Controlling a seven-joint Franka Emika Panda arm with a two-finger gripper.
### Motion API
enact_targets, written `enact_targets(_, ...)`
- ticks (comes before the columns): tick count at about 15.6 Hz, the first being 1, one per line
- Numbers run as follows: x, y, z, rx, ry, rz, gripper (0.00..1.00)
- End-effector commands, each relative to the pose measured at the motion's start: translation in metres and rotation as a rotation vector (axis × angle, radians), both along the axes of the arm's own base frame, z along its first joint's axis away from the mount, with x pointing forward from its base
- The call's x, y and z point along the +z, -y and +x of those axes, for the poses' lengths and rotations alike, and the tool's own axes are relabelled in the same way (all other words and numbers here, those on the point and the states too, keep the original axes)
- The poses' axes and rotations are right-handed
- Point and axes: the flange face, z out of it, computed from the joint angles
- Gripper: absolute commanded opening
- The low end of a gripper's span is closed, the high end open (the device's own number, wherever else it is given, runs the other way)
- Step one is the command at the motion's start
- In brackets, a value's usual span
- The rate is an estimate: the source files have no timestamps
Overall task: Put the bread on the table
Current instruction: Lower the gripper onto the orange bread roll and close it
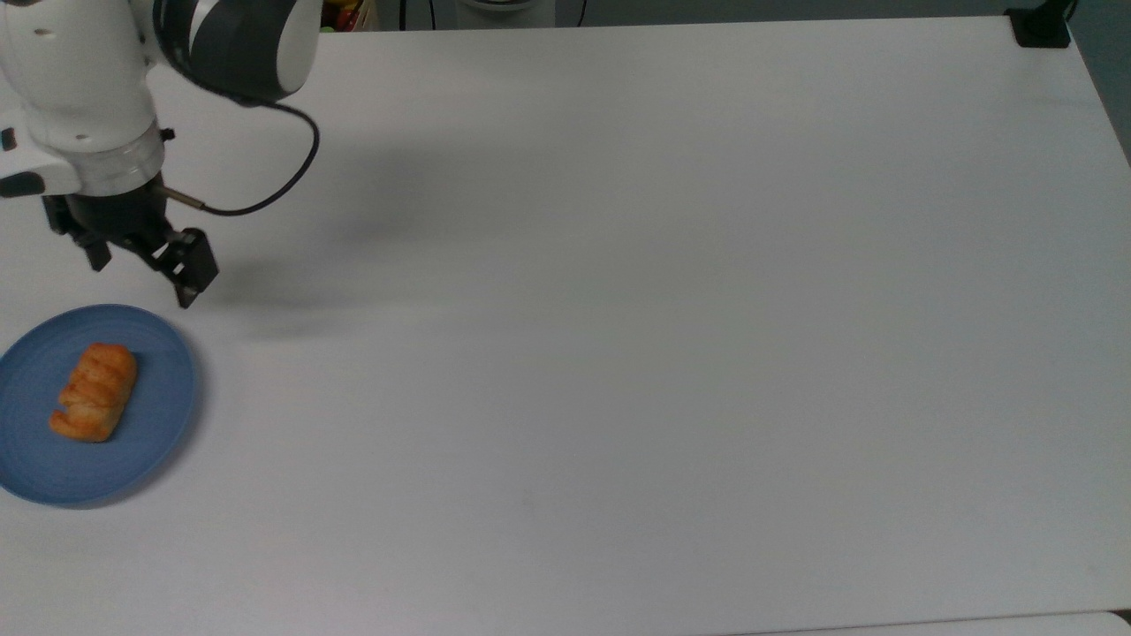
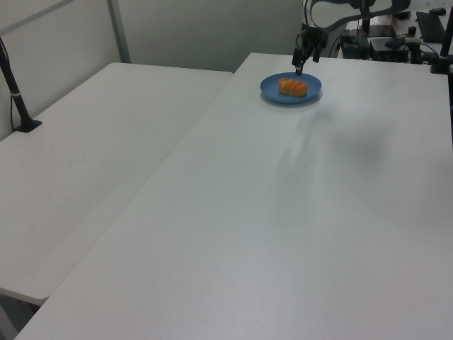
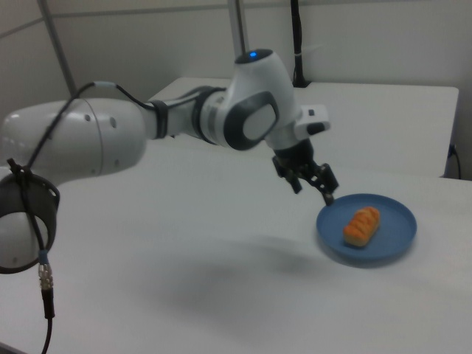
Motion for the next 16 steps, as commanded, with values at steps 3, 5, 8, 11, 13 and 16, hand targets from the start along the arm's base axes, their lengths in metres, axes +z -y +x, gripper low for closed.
enact_targets(3, -0.030, 0.052, 0.017, -0.011, 0.152, -0.078, 1.00)
enact_targets(5, -0.044, 0.064, 0.018, -0.031, 0.200, -0.071, 1.00)
enact_targets(8, -0.066, 0.069, 0.024, -0.028, 0.252, -0.090, 1.00)
enact_targets(11, -0.081, 0.068, 0.030, -0.030, 0.321, -0.091, 1.00)
enact_targets(13, -0.093, 0.065, 0.032, -0.024, 0.330, -0.093, 1.00)
enact_targets(16, -0.105, 0.065, 0.032, -0.019, 0.340, -0.101, 1.00)
